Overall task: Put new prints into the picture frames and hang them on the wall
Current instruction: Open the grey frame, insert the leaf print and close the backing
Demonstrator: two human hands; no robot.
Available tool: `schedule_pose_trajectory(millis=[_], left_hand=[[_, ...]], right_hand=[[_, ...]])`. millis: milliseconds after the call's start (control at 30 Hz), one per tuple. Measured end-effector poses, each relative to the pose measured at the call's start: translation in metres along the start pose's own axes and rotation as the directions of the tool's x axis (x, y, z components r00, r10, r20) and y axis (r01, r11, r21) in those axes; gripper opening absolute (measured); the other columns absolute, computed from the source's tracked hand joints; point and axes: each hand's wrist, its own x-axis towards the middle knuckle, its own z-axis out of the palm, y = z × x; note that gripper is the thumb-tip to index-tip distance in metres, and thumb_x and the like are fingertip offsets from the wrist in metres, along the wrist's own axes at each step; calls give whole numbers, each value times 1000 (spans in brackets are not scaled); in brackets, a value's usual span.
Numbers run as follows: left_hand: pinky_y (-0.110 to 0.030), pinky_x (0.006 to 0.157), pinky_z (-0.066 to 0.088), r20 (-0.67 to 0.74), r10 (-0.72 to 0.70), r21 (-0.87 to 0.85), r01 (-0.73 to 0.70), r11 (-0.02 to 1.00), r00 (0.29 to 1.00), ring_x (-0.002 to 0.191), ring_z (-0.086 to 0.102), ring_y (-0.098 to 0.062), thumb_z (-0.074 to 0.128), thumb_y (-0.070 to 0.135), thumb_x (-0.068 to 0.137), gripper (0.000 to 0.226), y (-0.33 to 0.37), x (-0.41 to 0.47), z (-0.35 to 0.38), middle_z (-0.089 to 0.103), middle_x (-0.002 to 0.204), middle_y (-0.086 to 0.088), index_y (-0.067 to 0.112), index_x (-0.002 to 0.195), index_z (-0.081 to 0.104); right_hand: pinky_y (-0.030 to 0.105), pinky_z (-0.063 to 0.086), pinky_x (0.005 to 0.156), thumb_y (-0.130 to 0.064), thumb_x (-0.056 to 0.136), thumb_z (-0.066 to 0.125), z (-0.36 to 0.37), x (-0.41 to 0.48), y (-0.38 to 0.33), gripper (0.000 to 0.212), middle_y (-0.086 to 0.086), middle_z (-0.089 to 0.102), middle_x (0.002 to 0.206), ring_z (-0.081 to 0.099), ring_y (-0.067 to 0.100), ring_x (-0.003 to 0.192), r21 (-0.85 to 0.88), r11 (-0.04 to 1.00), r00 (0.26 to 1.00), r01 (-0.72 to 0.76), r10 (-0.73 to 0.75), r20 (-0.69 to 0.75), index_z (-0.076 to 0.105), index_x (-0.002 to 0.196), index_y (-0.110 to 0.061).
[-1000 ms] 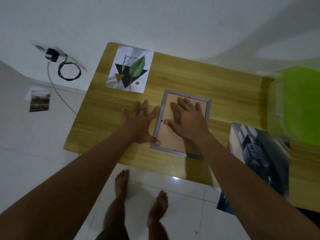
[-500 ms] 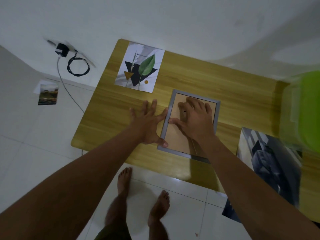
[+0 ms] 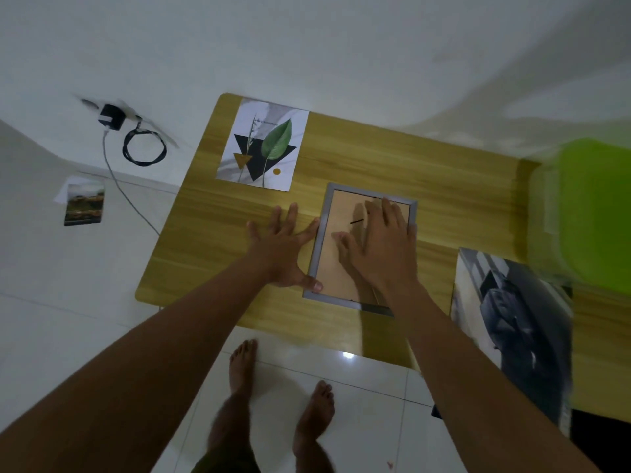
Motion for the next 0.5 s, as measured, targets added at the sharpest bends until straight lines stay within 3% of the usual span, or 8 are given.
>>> schedule_pose_trajectory(millis=[100,233,333,500], left_hand=[[-75,105,-4,52,10,-41,-8,999,999,141,-33,-35,72,73,62,130,-4,1,-9,-39,154,-2,46,146,-24],[-75,105,-5,92,3,-15,-2,1000,996,139,-35,-35,77,62,66,127,-4,3,-10,-42,151,-3,50,144,-23],[-75,105,-3,76,6,-22,-4,1000,997,140,-34,-36,79,58,66,129,-2,3,-8,-40,153,-3,53,142,-24],[-76,105,-1,85,11,-15,-10,1000,996,141,-32,-38,80,58,65,130,-2,3,-10,-37,154,-4,54,141,-26]], right_hand=[[56,29,113,-62,90,52,-1,-30,6,72,14,34,153,29,32,144,-47,990,989,-136,139,51,40,138,-9],[51,28,115,-50,97,50,10,-48,9,57,17,37,151,30,31,143,2,983,979,-183,182,96,47,133,-6],[49,29,114,-41,99,48,9,-44,3,54,20,48,137,39,34,134,-18,982,979,-188,189,71,46,130,3],[47,47,98,-37,97,52,1,-45,0,46,20,48,130,47,35,121,216,949,973,-230,219,76,43,122,0]])
